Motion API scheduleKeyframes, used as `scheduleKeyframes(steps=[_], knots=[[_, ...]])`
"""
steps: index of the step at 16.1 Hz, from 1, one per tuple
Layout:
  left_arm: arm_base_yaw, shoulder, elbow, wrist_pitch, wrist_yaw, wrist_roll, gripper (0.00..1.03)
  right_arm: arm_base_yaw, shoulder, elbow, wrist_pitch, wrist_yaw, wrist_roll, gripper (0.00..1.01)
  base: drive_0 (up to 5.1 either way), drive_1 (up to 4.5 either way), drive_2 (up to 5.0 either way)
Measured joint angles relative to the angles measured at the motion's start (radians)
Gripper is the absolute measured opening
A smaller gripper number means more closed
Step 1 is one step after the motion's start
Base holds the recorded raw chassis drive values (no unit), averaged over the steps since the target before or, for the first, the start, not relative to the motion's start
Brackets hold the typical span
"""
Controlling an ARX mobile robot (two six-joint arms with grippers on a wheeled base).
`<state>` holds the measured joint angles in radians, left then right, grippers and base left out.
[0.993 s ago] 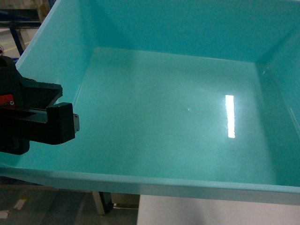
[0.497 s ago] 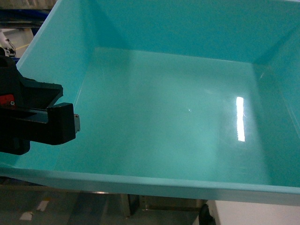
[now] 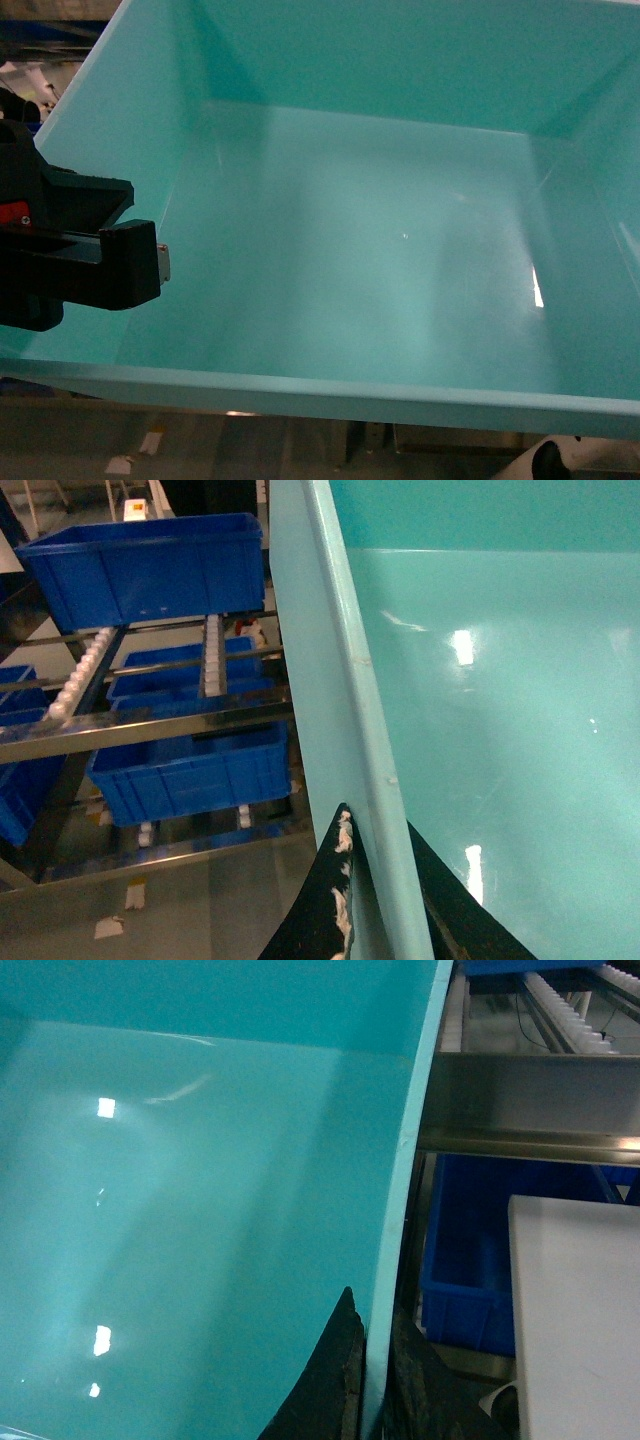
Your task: Organize blue bins on left shelf correctly
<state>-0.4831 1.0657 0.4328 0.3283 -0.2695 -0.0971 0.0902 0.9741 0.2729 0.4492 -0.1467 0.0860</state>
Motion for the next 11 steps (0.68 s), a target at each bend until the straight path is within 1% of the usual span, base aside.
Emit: scheduleKeyframes(steps=[11], knots=[[0.000, 0.000, 0.000, 0.000, 0.000, 0.000, 0.06, 0.000, 0.000, 0.000, 0.000, 0.000, 0.000, 0.03, -5.0, 2.44, 2.4]])
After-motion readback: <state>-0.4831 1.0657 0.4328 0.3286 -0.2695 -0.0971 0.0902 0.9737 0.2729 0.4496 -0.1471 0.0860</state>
